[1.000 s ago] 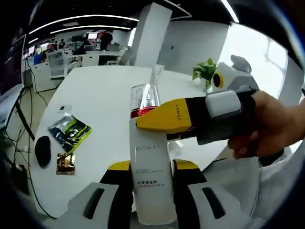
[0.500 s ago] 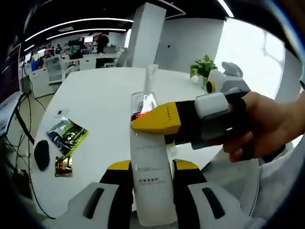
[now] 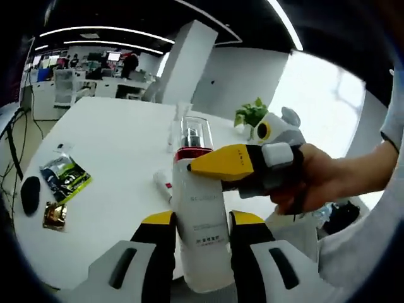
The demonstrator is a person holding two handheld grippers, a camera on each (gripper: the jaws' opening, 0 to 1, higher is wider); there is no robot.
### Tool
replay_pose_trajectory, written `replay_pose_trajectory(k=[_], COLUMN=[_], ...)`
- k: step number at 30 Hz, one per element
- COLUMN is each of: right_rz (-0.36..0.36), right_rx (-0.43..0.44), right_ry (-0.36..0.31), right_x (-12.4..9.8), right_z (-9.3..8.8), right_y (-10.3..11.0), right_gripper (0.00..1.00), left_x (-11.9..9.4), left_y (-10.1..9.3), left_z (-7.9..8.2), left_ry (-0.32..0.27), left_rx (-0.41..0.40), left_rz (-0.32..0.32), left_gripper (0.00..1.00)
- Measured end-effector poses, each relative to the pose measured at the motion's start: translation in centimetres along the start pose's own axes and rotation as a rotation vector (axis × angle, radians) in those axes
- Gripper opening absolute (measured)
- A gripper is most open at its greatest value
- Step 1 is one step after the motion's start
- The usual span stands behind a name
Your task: Arrange the skincare products in the storage area until every visible bottle or jar stands upright without overlapping.
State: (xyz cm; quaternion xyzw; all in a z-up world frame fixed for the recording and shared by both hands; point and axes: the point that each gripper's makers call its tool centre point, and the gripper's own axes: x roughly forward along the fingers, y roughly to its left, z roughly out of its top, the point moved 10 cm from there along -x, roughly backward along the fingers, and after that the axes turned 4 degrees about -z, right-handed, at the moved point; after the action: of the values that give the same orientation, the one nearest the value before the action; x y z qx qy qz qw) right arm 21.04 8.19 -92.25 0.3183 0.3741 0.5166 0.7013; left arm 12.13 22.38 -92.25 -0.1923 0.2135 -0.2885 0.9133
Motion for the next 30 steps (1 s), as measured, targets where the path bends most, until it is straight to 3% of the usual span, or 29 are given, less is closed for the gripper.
replay_pose_trajectory(k=[3,6,10,13,16,18,19,22,26,30], right_rz=[0.064,0.117,0.205,0.254,0.304,0.319,0.329,0.334,0.323,0.283], right_rx=[-0.070,-0.149,-0.237,-0.254,-0.245,-0.220,-0.217,-0.217,-0.182,-0.176], right_ry=[0.006,0.046,0.098,0.118,0.123,0.108,0.106,0.101,0.089,0.100], right_x=[-0.6,-1.1,-2.1,-2.5,-2.6,-2.5,-2.5,-2.2,-1.8,-1.1], right_z=[0.1,0.0,-0.2,-0.2,-0.1,0.1,0.0,0.0,0.4,0.5], right_y=[0.6,1.2,2.1,2.4,2.7,2.8,2.9,3.1,2.8,2.9], right_gripper=[0.18,0.18,0.18,0.18,0.19,0.19,0.19,0.19,0.20,0.21], left_x=[0.1,0.2,-0.1,-0.1,-0.1,-0.1,-0.2,-0.4,-0.7,-0.6], left_y=[-0.2,-0.4,-1.0,-1.2,-1.6,-1.5,-1.6,-1.4,-0.9,-0.5], left_z=[-0.3,-0.8,-1.4,-1.5,-1.4,-1.3,-1.2,-1.1,-0.8,-0.9], left_ry=[-0.005,-0.011,0.010,0.030,-0.002,-0.022,-0.028,-0.040,-0.078,-0.076], left_rx=[-0.091,-0.120,-0.238,-0.246,-0.290,-0.324,-0.300,-0.258,-0.266,-0.280], left_rz=[-0.061,-0.129,-0.310,-0.403,-0.514,-0.540,-0.571,-0.552,-0.526,-0.498], left_gripper=[0.29,0.30,0.30,0.28,0.27,0.27,0.26,0.26,0.25,0.25])
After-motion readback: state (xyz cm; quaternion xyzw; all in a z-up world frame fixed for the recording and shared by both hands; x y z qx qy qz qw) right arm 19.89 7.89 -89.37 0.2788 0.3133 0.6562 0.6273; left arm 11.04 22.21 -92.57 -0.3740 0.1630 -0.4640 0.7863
